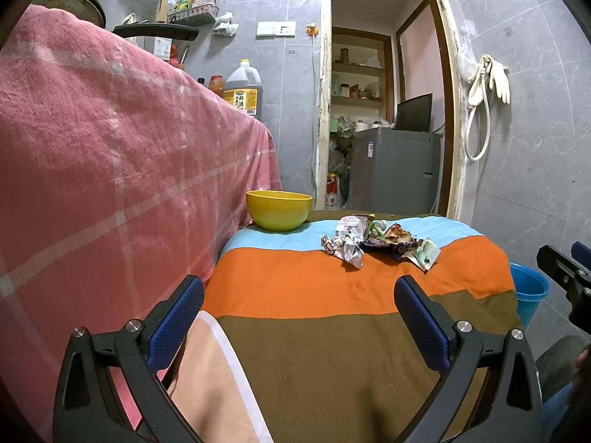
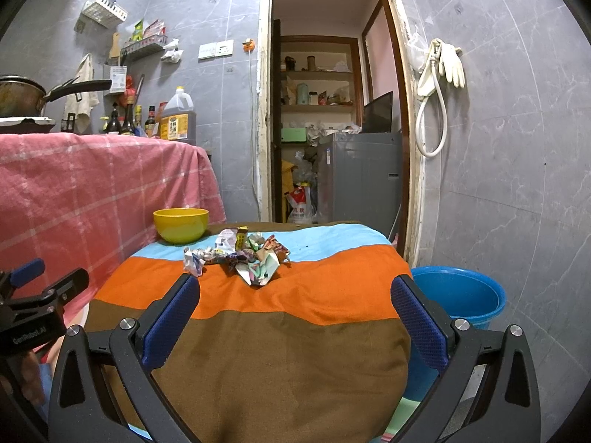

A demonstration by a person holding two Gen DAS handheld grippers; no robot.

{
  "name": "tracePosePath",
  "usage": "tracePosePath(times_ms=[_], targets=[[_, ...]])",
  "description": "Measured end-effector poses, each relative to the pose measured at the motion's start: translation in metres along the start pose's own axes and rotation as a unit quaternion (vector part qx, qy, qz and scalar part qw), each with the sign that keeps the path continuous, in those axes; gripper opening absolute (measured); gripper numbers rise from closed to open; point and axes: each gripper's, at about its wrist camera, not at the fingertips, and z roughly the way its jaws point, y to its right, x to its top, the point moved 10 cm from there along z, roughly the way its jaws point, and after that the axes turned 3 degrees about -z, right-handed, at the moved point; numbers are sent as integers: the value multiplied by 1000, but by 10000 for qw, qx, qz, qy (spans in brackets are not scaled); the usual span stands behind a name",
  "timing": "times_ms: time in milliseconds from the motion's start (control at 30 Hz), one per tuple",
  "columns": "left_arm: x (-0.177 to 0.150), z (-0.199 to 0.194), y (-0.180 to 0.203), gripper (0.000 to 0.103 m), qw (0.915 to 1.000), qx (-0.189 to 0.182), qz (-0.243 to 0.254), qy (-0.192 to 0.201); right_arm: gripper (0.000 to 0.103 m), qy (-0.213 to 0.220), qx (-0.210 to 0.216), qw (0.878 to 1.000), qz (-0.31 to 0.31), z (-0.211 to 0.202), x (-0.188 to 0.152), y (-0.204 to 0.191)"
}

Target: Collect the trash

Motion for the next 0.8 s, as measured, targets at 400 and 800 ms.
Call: tracePosePath(times_ms=[400, 800], targets=[[-4, 4, -1, 101, 10000, -1, 1, -30, 103, -3, 9, 10000, 18, 0, -1, 1], [-7, 5, -2, 101, 10000, 2, 9, -48, 103, -1, 15, 10000, 29, 0, -2, 2]])
